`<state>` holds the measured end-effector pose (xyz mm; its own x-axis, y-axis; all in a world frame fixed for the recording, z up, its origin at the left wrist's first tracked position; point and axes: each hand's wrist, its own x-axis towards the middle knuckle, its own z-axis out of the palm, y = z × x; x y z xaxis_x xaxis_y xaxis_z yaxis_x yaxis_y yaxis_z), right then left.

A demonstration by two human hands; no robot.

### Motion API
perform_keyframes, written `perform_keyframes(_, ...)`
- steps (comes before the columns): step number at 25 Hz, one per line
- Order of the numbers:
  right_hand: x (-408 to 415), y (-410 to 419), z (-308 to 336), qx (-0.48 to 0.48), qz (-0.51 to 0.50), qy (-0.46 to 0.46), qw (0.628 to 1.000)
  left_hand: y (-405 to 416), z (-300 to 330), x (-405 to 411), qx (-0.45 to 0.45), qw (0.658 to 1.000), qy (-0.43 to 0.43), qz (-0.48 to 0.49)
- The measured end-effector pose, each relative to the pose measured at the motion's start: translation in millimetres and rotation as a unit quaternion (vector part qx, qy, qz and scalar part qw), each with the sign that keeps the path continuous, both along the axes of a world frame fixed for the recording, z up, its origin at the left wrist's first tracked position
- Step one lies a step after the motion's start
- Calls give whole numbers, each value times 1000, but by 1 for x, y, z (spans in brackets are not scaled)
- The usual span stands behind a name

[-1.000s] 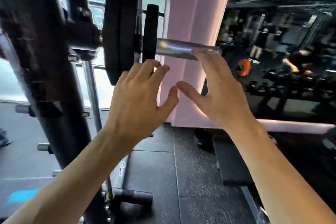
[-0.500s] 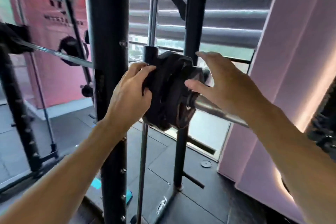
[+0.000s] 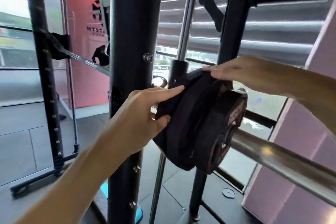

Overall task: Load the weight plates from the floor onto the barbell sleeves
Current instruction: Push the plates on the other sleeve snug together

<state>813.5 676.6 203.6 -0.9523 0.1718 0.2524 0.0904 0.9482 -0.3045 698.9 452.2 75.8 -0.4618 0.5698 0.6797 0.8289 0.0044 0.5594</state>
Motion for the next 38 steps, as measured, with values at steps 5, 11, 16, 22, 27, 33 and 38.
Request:
perform_keyframes(5,-25,3,3,32,56,-7,998,-1,-5,-1,22,994,-3,106)
perform_keyframes(11,-42,5,-11,53,81,-34,995,12,-14,10,0,971,74,227)
perform_keyframes(16,-42,17,-13,-38,119,-40,991,41,-2,8,-35,961,174,210)
perform_keyframes(22,-31,18,-8,-54,121,-67,989,60,-7,-5,43,960,142,238)
perform_keyframes(27,-27,25,-10,-49,111,-68,990,63,-8,-7,62,961,142,227)
perform_keyframes(33,-16,40,-12,-55,137,-81,986,42,8,9,130,970,78,192)
perform_keyframes(38,-23,52,-15,-41,146,-62,987,44,10,49,-34,985,123,114)
